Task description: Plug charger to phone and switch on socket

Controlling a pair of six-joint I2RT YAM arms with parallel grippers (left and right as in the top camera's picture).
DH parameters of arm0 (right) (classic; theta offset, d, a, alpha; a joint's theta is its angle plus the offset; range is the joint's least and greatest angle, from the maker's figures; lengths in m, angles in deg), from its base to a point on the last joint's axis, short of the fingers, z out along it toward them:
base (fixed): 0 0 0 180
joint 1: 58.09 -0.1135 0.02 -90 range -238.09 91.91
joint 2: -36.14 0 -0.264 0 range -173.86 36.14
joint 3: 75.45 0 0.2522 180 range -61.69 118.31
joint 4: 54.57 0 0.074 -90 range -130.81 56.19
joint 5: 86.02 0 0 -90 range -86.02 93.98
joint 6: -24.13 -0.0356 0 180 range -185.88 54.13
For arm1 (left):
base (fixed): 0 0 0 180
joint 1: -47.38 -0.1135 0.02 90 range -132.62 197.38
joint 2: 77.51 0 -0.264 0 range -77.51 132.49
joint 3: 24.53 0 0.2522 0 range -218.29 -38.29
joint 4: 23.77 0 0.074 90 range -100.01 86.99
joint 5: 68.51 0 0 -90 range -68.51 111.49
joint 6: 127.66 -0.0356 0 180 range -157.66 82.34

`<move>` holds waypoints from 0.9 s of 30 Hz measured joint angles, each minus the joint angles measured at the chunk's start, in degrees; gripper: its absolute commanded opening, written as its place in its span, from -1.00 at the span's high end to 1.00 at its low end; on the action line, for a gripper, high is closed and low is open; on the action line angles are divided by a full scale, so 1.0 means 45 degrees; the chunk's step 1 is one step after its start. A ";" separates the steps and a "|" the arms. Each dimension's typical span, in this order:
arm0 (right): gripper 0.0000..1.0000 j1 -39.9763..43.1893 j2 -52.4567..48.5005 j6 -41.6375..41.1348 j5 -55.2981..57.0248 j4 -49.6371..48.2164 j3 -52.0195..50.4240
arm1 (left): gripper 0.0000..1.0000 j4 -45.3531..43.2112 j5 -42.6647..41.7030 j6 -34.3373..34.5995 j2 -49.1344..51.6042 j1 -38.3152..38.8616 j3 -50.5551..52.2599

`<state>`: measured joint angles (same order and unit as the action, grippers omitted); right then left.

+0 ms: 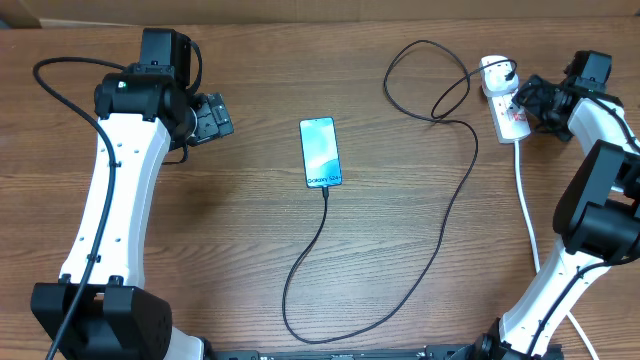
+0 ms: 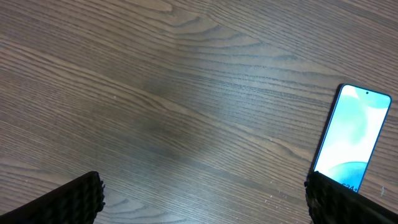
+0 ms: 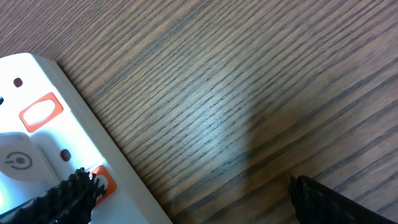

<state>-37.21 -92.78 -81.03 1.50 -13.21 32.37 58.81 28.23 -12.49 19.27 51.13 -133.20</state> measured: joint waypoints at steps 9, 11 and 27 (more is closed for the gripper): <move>-1.00 0.0019 0.0000 0.0053 -0.0175 0.0005 0.0005 | -0.99 0.0000 0.0000 0.0000 0.0000 0.0000 0.0000; -1.00 0.0024 0.0000 0.0214 -0.0510 0.0019 0.0005 | -0.99 0.0000 0.0000 0.0000 0.0000 0.0000 0.0000; -0.99 0.0010 0.0087 0.0491 -0.1064 0.0466 0.0005 | -0.99 0.0000 0.0000 0.0000 0.0000 0.0000 0.0000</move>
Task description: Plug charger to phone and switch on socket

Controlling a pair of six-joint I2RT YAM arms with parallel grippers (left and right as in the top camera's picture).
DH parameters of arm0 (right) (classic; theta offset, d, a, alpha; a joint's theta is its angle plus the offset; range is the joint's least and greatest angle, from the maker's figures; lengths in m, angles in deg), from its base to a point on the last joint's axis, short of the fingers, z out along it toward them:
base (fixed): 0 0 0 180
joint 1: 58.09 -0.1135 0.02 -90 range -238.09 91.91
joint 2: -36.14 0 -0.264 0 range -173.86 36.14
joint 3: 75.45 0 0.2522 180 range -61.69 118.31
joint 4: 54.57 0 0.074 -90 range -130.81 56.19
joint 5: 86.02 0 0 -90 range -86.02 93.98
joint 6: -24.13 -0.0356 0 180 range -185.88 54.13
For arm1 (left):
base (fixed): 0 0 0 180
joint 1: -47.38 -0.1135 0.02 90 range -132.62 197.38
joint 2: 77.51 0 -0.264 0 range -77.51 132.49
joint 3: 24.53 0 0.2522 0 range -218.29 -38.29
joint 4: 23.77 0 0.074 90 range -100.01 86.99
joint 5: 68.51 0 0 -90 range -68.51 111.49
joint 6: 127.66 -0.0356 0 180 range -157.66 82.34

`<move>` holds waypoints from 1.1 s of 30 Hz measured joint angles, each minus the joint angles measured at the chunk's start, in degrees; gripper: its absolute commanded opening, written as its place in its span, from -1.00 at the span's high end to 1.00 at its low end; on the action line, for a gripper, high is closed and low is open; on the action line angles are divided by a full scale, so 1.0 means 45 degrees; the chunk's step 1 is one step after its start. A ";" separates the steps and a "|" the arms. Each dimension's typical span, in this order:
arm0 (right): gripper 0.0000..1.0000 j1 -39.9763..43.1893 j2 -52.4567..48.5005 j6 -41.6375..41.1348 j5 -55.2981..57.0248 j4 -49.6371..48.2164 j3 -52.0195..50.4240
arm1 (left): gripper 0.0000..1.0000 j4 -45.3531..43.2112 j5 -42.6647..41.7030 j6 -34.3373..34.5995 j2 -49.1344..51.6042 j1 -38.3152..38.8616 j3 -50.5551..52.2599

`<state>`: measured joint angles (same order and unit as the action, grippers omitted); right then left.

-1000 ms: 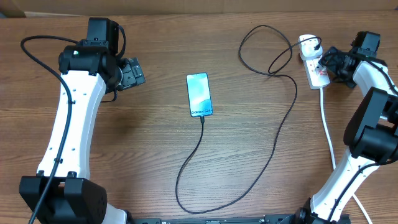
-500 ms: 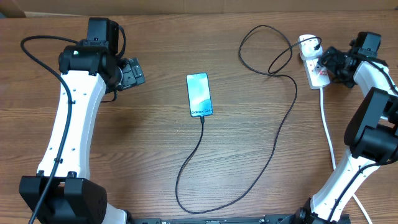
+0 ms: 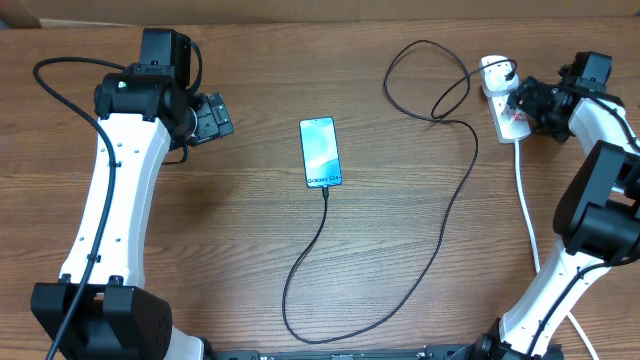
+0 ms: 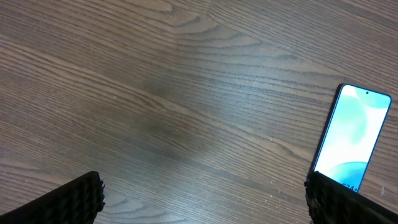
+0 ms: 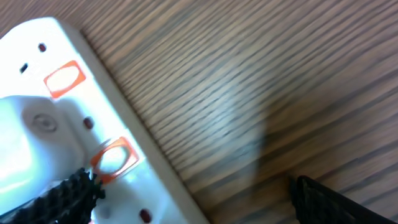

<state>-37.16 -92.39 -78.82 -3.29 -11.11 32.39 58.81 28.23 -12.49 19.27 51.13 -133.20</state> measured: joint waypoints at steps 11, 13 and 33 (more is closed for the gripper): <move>-1.00 -0.0160 0.3541 0.0097 -0.0330 0.0933 -0.0185 | -0.99 0.0000 0.0000 0.0000 0.0000 0.0000 0.0000; -1.00 -0.0121 0.4886 0.0121 -0.0335 0.1268 -0.0170 | -0.99 0.0000 0.0000 0.0000 0.0000 0.0000 0.0000; -1.00 0.0019 1.3843 -0.0029 -0.0821 1.0229 -0.0102 | -0.99 0.0010 0.0044 0.0000 0.0000 0.0000 0.0005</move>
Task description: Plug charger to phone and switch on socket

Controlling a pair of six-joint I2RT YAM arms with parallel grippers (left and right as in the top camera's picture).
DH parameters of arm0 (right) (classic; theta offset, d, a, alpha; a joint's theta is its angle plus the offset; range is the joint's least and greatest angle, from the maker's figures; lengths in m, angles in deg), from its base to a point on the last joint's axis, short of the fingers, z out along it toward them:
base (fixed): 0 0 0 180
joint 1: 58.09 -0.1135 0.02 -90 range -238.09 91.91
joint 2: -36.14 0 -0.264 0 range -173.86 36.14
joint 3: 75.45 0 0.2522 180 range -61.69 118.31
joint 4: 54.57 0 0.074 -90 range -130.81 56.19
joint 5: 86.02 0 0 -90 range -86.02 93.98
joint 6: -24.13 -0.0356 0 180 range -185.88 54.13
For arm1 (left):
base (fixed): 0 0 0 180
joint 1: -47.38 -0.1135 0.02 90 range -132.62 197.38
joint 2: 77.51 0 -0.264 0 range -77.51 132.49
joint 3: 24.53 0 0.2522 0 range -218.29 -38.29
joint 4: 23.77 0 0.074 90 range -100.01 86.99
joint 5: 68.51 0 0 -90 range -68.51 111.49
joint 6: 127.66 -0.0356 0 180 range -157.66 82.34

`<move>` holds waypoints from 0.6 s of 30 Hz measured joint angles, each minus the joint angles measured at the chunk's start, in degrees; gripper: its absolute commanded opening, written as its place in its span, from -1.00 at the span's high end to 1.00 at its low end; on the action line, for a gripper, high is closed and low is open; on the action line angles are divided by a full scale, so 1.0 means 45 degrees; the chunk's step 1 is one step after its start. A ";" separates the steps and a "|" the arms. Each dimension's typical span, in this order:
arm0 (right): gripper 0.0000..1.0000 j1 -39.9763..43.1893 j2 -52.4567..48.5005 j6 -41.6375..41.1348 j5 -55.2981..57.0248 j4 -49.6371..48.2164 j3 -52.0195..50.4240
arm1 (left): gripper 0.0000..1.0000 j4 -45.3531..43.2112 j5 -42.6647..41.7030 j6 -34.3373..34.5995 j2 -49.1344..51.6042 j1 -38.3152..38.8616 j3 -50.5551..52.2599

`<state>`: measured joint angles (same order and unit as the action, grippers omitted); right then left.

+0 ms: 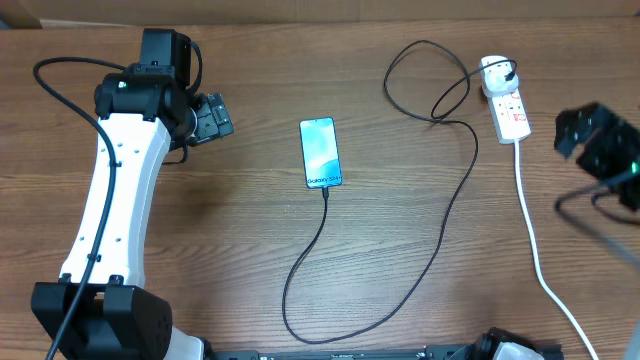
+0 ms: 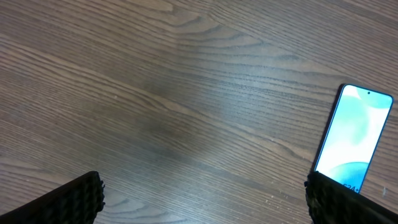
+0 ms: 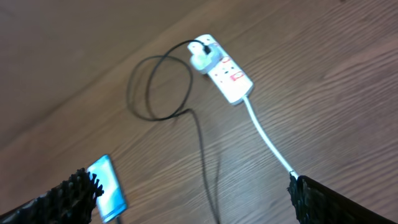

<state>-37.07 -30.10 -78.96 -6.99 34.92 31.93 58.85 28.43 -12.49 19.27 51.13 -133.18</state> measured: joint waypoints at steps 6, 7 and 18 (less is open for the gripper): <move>-1.00 0.0000 0.2312 0.0058 -0.0413 0.1044 0.0000 | -0.99 -0.0005 0.0005 0.0000 0.0000 0.0000 0.0000; -1.00 0.0000 0.2662 0.0092 -0.0447 0.1248 0.0005 | -0.99 -0.0015 0.0005 0.0000 0.0000 0.0000 0.0000; -1.00 -0.0005 0.4129 0.0243 -0.0520 0.3507 0.0005 | -0.99 -0.0010 0.0000 0.0000 0.0000 0.0000 0.0000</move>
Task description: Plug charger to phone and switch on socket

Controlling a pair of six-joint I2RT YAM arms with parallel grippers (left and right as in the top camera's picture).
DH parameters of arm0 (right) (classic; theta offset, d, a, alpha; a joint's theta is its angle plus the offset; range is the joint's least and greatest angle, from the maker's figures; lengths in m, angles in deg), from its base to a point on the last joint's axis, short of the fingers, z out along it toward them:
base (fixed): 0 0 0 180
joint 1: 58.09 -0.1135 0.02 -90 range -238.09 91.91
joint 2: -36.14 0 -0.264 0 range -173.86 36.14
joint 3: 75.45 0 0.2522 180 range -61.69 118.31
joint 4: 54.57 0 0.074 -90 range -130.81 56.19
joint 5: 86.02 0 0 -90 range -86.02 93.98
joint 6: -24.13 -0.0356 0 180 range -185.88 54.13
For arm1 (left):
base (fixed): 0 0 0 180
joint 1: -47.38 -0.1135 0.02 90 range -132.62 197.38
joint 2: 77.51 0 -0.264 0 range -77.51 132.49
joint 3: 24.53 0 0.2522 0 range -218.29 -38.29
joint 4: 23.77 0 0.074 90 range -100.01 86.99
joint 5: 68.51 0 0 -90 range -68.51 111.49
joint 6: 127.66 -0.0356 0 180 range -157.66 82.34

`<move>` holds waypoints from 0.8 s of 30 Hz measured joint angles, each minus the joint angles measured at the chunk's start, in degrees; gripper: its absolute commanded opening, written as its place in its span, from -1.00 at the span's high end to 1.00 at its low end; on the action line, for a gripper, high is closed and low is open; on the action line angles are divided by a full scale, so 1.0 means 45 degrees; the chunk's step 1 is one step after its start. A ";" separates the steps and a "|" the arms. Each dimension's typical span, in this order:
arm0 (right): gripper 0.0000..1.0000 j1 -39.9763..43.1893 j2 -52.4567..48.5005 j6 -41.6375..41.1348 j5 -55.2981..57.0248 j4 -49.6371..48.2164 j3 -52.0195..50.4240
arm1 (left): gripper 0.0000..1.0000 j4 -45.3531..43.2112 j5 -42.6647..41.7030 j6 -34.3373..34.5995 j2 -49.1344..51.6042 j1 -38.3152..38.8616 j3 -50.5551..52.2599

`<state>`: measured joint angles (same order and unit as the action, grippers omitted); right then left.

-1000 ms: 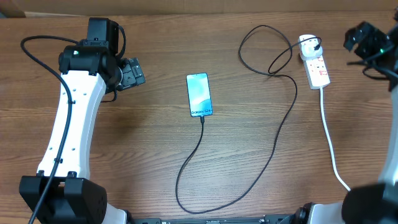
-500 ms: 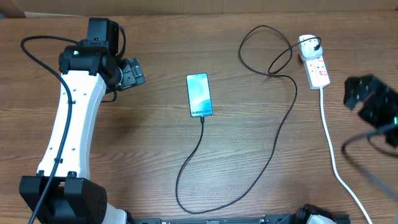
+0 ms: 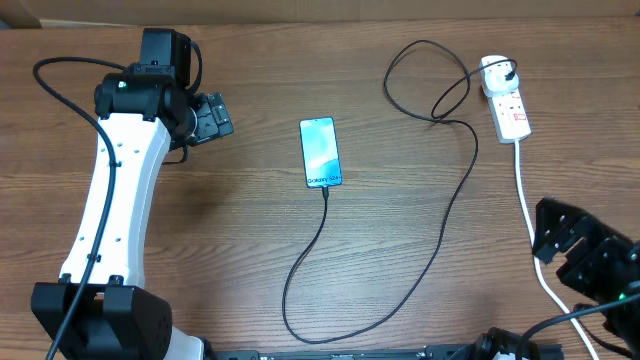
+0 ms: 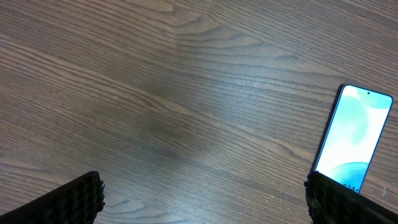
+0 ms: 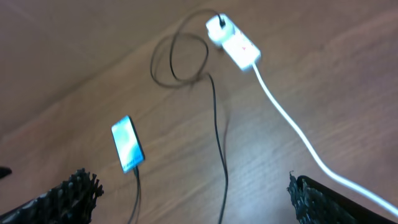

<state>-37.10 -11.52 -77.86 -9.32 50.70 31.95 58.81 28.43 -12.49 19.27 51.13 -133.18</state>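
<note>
The phone (image 3: 320, 152) lies screen up and lit at mid table, with the black charger cable (image 3: 430, 250) plugged into its near end. That cable loops round to the white adapter in the white socket strip (image 3: 505, 103) at the far right. My left gripper (image 3: 210, 117) hangs open over bare wood left of the phone (image 4: 352, 137). My right gripper (image 3: 560, 240) is open, raised at the near right, far from the strip (image 5: 239, 43); its view takes in the phone (image 5: 127, 144) and cable (image 5: 219, 134).
The strip's white mains lead (image 3: 528, 215) runs down the right side of the wooden table (image 3: 200, 250) toward the near edge, passing close by my right arm. The cable's loop (image 3: 425, 80) lies between phone and strip.
My right gripper has drawn back further from the far right to the near right edge of the table. The left arm, phone and cable have not moved.
My right gripper was down at the socket strip, its fingers right by the orange switches, at the first two moments. Then it was lifted off and well back from the strip. Now it is at the near right, open. The left arm stayed put throughout.
</note>
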 measured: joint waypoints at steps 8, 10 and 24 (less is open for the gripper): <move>-1.00 0.0000 0.0112 0.0180 0.0000 0.0729 0.0000 | -0.99 0.0000 0.0000 0.0000 0.0000 0.0000 0.0000; -1.00 0.0005 0.0165 0.0253 0.0000 0.0816 0.0000 | -0.99 0.0000 0.0005 0.0000 0.0000 0.0000 0.0000; -1.00 0.0000 0.1919 0.0578 -0.0005 0.1253 0.0000 | -0.99 0.0000 0.0005 0.0000 0.0000 0.0000 0.0000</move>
<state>-37.10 -2.89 -75.26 -9.35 56.34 31.95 58.81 28.45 -12.49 19.27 51.13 -133.18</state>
